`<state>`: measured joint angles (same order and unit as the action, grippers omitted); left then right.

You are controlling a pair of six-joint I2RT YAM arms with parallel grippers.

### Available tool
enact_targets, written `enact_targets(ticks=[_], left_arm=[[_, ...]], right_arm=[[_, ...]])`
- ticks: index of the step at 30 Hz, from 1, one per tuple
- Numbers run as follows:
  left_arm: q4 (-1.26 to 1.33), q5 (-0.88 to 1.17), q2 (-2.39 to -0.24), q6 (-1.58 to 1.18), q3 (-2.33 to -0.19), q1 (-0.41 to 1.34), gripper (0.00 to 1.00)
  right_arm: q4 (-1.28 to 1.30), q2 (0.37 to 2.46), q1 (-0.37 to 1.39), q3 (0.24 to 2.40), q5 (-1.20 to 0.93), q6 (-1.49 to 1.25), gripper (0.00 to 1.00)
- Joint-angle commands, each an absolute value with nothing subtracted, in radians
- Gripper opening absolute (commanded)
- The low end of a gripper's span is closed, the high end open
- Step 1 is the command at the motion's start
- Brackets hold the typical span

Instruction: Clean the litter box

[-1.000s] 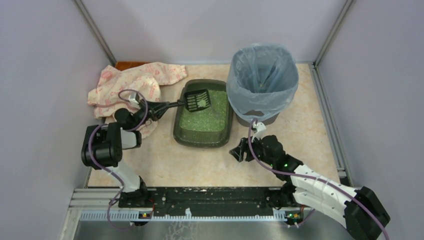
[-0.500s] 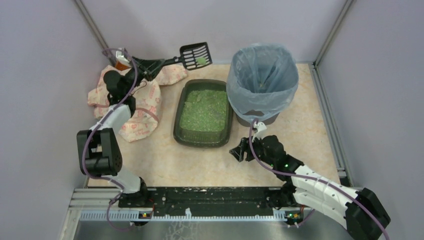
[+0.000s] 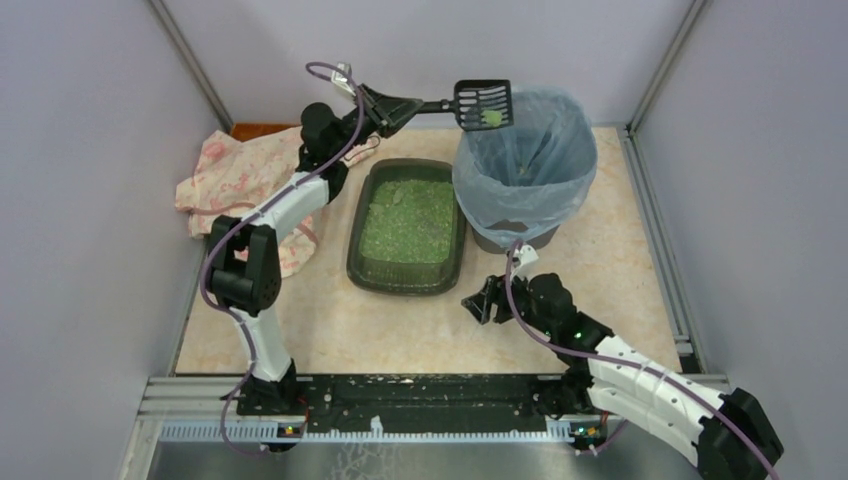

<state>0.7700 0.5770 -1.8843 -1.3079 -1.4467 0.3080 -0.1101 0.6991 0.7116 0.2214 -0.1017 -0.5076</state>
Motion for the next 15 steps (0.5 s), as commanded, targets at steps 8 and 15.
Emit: enact_targets(ticks=[8, 15], left_arm=[[0.738, 0.444, -1.804, -0.721, -1.524, 0.465, 0.00], [0.806, 0.470, -1.692, -0.298, -1.396, 0.578, 0.00]], right_arm=[[-0.134, 0.679, 0.713, 0.198, -0.081, -0.499, 0.64], [-0.164, 0.712, 0.713, 0.191, -0.090, -0.499, 0.64]])
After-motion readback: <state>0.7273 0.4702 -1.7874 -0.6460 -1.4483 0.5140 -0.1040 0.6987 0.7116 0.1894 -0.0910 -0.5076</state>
